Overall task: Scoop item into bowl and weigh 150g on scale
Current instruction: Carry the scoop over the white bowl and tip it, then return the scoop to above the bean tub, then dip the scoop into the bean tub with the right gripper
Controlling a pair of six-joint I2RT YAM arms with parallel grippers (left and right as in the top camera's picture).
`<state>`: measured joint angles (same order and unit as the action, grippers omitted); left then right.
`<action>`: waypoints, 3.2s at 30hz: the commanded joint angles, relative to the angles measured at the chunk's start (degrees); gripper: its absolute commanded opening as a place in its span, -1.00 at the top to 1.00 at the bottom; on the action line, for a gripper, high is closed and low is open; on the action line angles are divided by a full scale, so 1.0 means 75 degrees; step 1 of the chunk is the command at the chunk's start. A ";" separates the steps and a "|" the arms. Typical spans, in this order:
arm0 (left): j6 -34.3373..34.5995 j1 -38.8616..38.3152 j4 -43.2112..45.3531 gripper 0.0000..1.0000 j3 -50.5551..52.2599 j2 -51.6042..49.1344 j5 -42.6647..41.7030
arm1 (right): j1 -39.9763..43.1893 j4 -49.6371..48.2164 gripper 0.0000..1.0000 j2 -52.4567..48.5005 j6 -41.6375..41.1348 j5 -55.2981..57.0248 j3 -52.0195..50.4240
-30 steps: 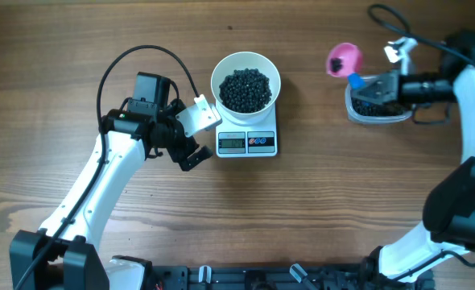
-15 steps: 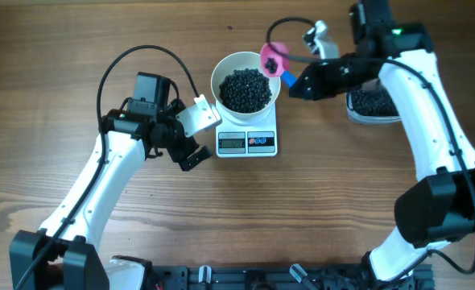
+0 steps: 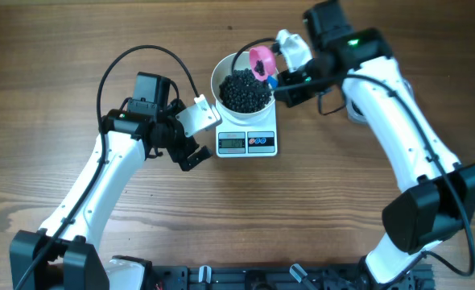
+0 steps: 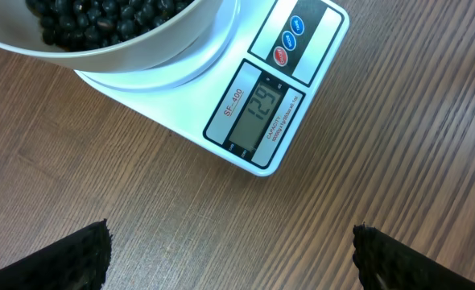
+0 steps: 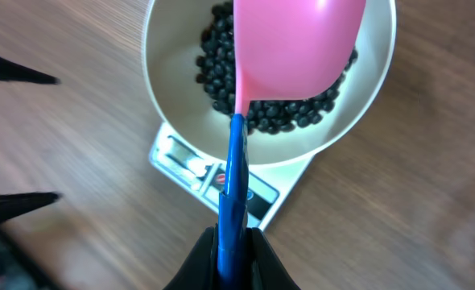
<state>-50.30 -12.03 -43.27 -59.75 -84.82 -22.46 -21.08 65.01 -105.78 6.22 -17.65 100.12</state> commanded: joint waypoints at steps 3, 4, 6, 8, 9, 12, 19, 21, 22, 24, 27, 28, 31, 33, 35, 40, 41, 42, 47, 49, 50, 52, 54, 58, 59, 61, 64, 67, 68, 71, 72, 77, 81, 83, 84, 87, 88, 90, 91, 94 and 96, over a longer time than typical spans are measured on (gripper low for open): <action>-0.0093 0.0029 0.0020 -1.00 -0.0026 -0.0050 -0.0175 | -0.0959 -0.0268 0.91 -0.0096 -0.0015 0.3357 0.0181; -0.0093 0.0029 0.0020 -1.00 -0.0026 -0.0050 -0.0175 | -0.1046 -0.0286 0.91 -0.0096 0.0015 0.3634 0.0181; -0.0093 0.0029 0.0020 -1.00 -0.0026 -0.0050 -0.0175 | -0.1253 -0.0356 0.92 -0.0096 0.0396 0.4106 0.0178; -0.0093 0.0029 0.0020 -1.00 -0.0026 -0.0050 -0.0175 | -0.1320 -0.0458 0.92 -0.0096 0.0580 0.4194 0.0178; -0.0093 0.0029 0.0020 -1.00 -0.0026 -0.0050 -0.0175 | -0.1317 -0.0498 0.91 -0.0096 0.0580 0.4185 0.0178; -0.0093 0.0029 0.0020 -1.00 -0.0026 -0.0050 -0.0175 | -0.1317 -0.0551 0.91 -0.0096 0.0580 0.4185 0.0178; -0.0093 0.0029 0.0020 -1.00 -0.0026 -0.0050 -0.0175 | -0.1151 -0.0638 0.91 -0.0096 0.0090 0.3870 0.0181; -0.0093 0.0029 0.0020 -1.00 -0.0026 -0.0050 -0.0175 | -0.0918 -0.0577 0.91 -0.0096 -0.0064 0.3462 0.0265; -0.0093 0.0029 0.0020 -1.00 -0.0026 -0.0050 -0.0175 | -0.0769 -0.0527 0.91 -0.0093 -0.0143 0.3206 0.0356; -0.0093 0.0029 0.0020 -1.00 -0.0026 -0.0050 -0.0175 | -0.0210 -0.0265 0.91 -0.0041 -0.0321 0.2530 0.0694; -0.0093 0.0029 0.0020 -1.00 -0.0026 -0.0050 -0.0175 | 0.0519 0.0128 0.91 0.0125 -0.0507 0.2060 0.0979; -0.0093 0.0029 0.0020 -1.00 -0.0026 -0.0050 -0.0175 | 0.0796 0.0289 0.91 0.0195 -0.0513 0.1918 0.1055; -0.0093 0.0029 0.0020 -1.00 -0.0026 -0.0050 -0.0175 | 0.1749 0.0778 0.91 0.0379 -0.0618 0.1647 0.1113; -0.0093 0.0029 0.0020 -1.00 -0.0026 -0.0050 -0.0175 | 0.2361 0.1241 0.91 0.0393 -0.0621 0.1667 0.1107; -0.0093 0.0029 0.0020 -1.00 -0.0026 -0.0050 -0.0175 | 0.2891 0.1559 0.91 0.0367 -0.0595 0.1906 0.0997; -0.0093 0.0029 0.0020 -1.00 -0.0026 -0.0050 -0.0175 | 0.3914 0.1661 0.91 0.0367 -0.0009 0.2122 0.0207; -0.0093 0.0029 0.0020 -1.00 -0.0026 -0.0050 -0.0175 | 0.4048 0.1620 0.91 0.0356 0.0003 0.2151 -0.0009; -0.0093 0.0029 0.0020 -1.00 -0.0026 -0.0050 -0.0175 | 0.4130 0.1568 0.91 0.0344 0.0006 0.2151 -0.0201; -0.0093 0.0029 0.0020 -1.00 -0.0026 -0.0050 -0.0175 | 0.4252 0.1160 0.91 0.0230 0.0181 0.2442 -0.1212; -0.0093 0.0029 0.0020 -1.00 -0.0026 -0.0050 -0.0175 | 0.4249 0.0874 0.92 0.0230 0.0181 0.2553 -0.1588; -0.0093 0.0029 0.0020 -1.00 -0.0026 -0.0050 -0.0175 | 0.4249 0.0632 0.91 0.0204 0.0178 0.2550 -0.1856; -0.0093 0.0029 0.0020 -1.00 -0.0026 -0.0050 -0.0175 | 0.4249 0.0385 0.91 0.0152 0.0178 0.2550 -0.2081; -0.0093 0.0029 0.0020 -1.00 -0.0026 -0.0050 -0.0175 | 0.4249 0.0216 0.91 0.0070 0.0184 0.2547 -0.2218; -0.0093 0.0029 0.0020 -1.00 -0.0026 -0.0050 -0.0175 | 0.4249 0.0166 0.91 -0.0233 0.0358 0.2358 -0.2381; -0.0093 0.0029 0.0020 -1.00 -0.0026 -0.0050 -0.0175 | 0.4249 0.0172 0.91 -0.0294 0.0399 0.2206 -0.2393; -0.0093 0.0029 0.0020 -1.00 -0.0026 -0.0050 -0.0175 | 0.4246 0.0221 0.91 -0.0370 0.0542 0.1778 -0.2396; -0.0093 0.0029 0.0020 -1.00 -0.0026 -0.0050 -0.0175 | 0.4243 0.0315 0.91 -0.0370 0.0775 0.1169 -0.2396; -0.0093 0.0029 0.0020 -1.00 -0.0026 -0.0050 -0.0175 | 0.4243 0.0466 0.92 -0.0370 0.0883 0.0717 -0.2396; -0.0093 0.0029 0.0020 -1.00 -0.0026 -0.0050 -0.0175 | 0.4243 0.0510 0.92 -0.0370 0.0953 0.0589 -0.2396; -0.0093 0.0029 0.0020 -1.00 -0.0026 -0.0050 -0.0175 | 0.4243 0.0615 0.91 -0.0370 0.0973 0.0204 -0.2393; -0.0093 0.0029 0.0020 -1.00 -0.0026 -0.0050 -0.0175 | 0.4243 0.0627 0.91 -0.0370 0.0973 0.0119 -0.2393; -0.0093 0.0029 0.0020 -1.00 -0.0026 -0.0050 -0.0175 | 0.4243 0.0697 0.91 -0.0370 0.0970 -0.0245 -0.2393; -0.0093 0.0029 0.0020 -1.00 -0.0026 -0.0050 -0.0175 | 0.4261 0.0813 0.91 -0.0370 0.0965 -0.0367 -0.2366; -0.0093 0.0029 0.0020 -1.00 -0.0026 -0.0050 -0.0175 | 0.4328 0.0866 0.91 -0.0367 0.0947 -0.0475 -0.2308; -0.0093 0.0029 0.0020 -1.00 -0.0026 -0.0050 -0.0175 | 0.4389 0.0912 0.91 -0.0367 0.0947 -0.0565 -0.2264; -0.0093 0.0029 0.0020 -1.00 -0.0026 -0.0050 -0.0175 | 0.4634 0.0976 0.91 -0.0367 0.0950 -0.0898 -0.2157; -0.0093 0.0029 0.0020 -1.00 -0.0026 -0.0050 -0.0175 | 0.4709 0.0988 0.91 -0.0367 0.0947 -0.0935 -0.2142; -0.0093 0.0029 0.0020 -1.00 -0.0026 -0.0050 -0.0175 | 0.4846 0.1029 0.91 -0.0367 0.0950 -0.0985 -0.2130; -0.0093 0.0029 0.0020 -1.00 -0.0026 -0.0050 -0.0175 | 0.4945 0.1037 0.91 -0.0367 0.0950 -0.1040 -0.2127; -0.0093 0.0029 0.0020 -1.00 -0.0026 -0.0050 -0.0175 | 0.5295 0.1020 0.91 -0.0367 0.0956 -0.1209 -0.2127; -0.0093 0.0029 0.0020 -1.00 -0.0026 -0.0050 -0.0175 | 0.5575 0.0979 0.91 -0.0367 0.0988 -0.1416 -0.2127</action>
<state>-50.30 -12.03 -43.27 -59.75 -84.84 -22.46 17.80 72.20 -107.59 12.34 -24.38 83.07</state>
